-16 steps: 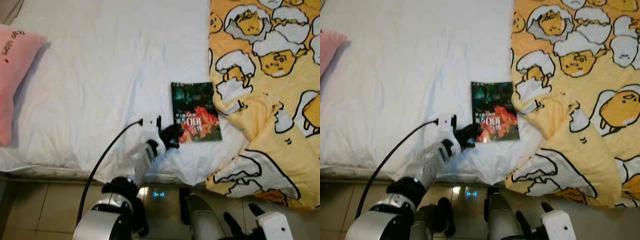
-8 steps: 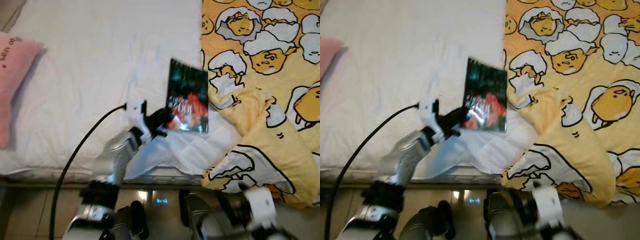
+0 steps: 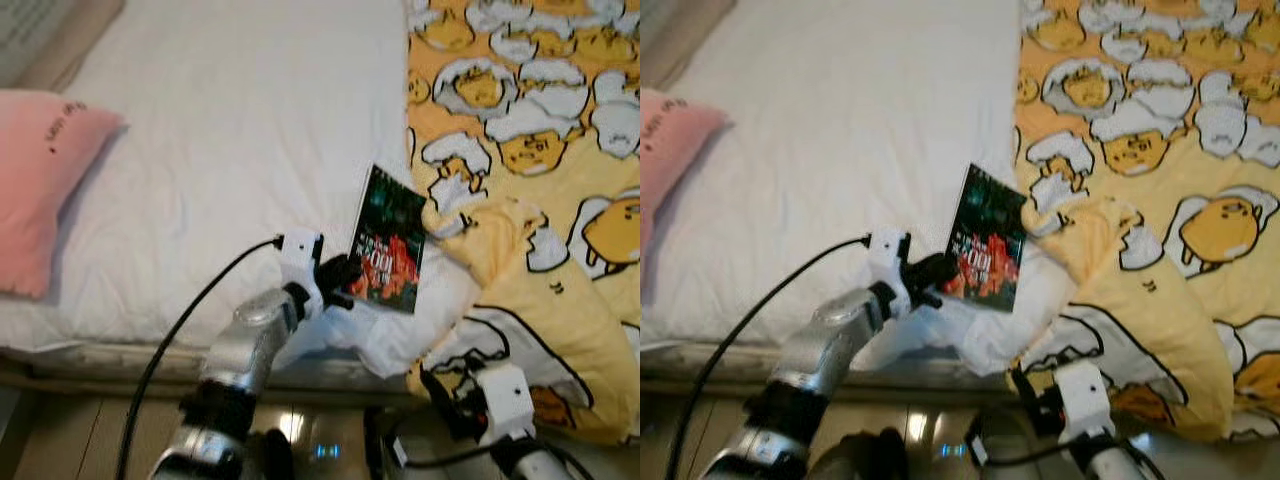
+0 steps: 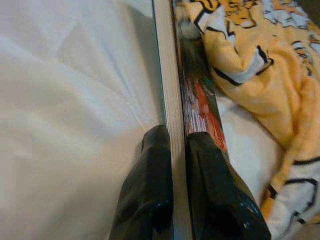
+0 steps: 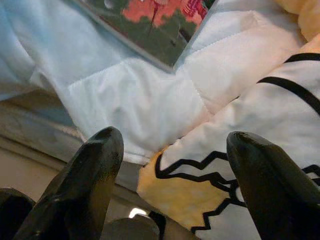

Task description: Clean up the room

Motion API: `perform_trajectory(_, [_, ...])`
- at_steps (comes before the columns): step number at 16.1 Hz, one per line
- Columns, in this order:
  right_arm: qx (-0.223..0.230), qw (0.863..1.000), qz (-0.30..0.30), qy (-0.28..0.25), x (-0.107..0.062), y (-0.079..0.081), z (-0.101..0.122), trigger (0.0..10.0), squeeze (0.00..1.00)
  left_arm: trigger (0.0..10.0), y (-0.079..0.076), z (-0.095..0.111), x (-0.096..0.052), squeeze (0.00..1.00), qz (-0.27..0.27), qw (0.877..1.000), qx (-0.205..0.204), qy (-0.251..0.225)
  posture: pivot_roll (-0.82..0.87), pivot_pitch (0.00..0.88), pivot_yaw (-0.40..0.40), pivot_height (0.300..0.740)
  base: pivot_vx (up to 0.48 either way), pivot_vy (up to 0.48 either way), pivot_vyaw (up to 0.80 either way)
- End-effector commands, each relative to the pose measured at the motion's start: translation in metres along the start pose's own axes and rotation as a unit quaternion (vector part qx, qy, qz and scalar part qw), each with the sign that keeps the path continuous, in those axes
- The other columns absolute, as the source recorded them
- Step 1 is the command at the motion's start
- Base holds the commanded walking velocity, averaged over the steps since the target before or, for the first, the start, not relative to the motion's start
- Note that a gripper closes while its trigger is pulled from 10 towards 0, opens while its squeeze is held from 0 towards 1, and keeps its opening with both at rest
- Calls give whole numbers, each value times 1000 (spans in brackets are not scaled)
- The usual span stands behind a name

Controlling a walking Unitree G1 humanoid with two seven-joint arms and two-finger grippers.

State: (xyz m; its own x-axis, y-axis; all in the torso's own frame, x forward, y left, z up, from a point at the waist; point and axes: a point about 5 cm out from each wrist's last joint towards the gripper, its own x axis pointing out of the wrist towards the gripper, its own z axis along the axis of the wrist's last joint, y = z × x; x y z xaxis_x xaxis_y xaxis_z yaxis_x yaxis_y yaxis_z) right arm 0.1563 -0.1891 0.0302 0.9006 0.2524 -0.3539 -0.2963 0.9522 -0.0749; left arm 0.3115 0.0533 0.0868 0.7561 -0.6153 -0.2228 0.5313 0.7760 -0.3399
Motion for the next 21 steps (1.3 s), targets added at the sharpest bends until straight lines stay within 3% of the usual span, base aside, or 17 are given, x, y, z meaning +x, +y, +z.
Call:
perform_trajectory(1, [2, 1000, -4, 6, -2, -2, -5, 10000, 0, 10000, 5, 3, 3, 1000, 32, 999, -2, -13, -265, 132, 36, 740, 0, 0, 0])
perform_trajectory(6, [-4, 1000, 3, 7, 5, -3, -7, 10000, 0, 10000, 10, 1, 14, 1000, 63, 998, 6, -12, -261, 123, 32, 740, 0, 0, 0])
perform_trajectory(7, [-4, 1000, 3, 8, 5, -3, -7, 10000, 0, 10000, 10, -1, 15, 0, 66, 998, 9, -8, -260, 124, 33, 740, 0, 0, 0])
perform_trajectory(10, [-6, 1000, 6, 12, 4, -2, -10, 10000, 0, 10000, 10, -7, 16, 0, 75, 997, 13, 1, -261, 128, 33, 740, 0, 0, 0])
perform_trajectory(12, [-3, 1000, 2, 6, 4, -2, -9, 10000, 0, 10000, 16, -2, 15, 0, 109, 987, 118, -15, -262, 132, 32, 740, 0, 0, 0])
perform_trajectory(13, [0, 1000, -3, -7, 4, -4, -4, 10000, 0, 10000, 20, 5, 13, 0, 133, 975, 174, -47, -267, 131, 32, 740, 0, 0, 0])
perform_trajectory(14, [2, 1000, -10, -16, 6, -6, 1, 10000, 0, 10000, 24, 13, 10, 0, 144, 974, 161, -73, -270, 132, 32, 740, 0, 0, 0])
perform_trajectory(15, [2, 999, -28, -22, 12, -11, 8, 10000, 0, 10000, 26, 27, 4, 220, 157, 965, 170, -120, -269, 130, 33, 740, 0, 0, 0])
perform_trajectory(16, [2, 999, -36, -39, 21, -14, 24, 10000, 0, 10000, 26, 45, -6, 1000, 161, 952, 191, -174, -258, 128, 33, 740, 0, 0, 0])
perform_trajectory(17, [12, 997, -40, -67, 32, -16, 42, 10000, 0, 10000, 28, 59, -16, 1000, 176, 939, 206, -209, -249, 123, 35, 740, 0, 0, 0])
perform_trajectory(18, [21, 995, -35, -93, 38, -16, 56, 10000, 1000, 10000, 29, 66, -24, 1000, 193, 927, 222, -232, -234, 116, 34, 740, 0, 0, 0])
perform_trajectory(19, [35, 993, -29, -106, 44, -15, 63, 10000, 1000, 10000, 30, 68, -29, 1000, 209, 917, 236, -244, -218, 111, 32, 740, 0, 0, 0])
perform_trajectory(21, [75, 991, -45, -98, 58, -21, 63, 10000, 1000, 10000, 32, 60, -36, 1000, 232, 913, 238, -237, -194, 104, 28, 740, 0, 0, 0])
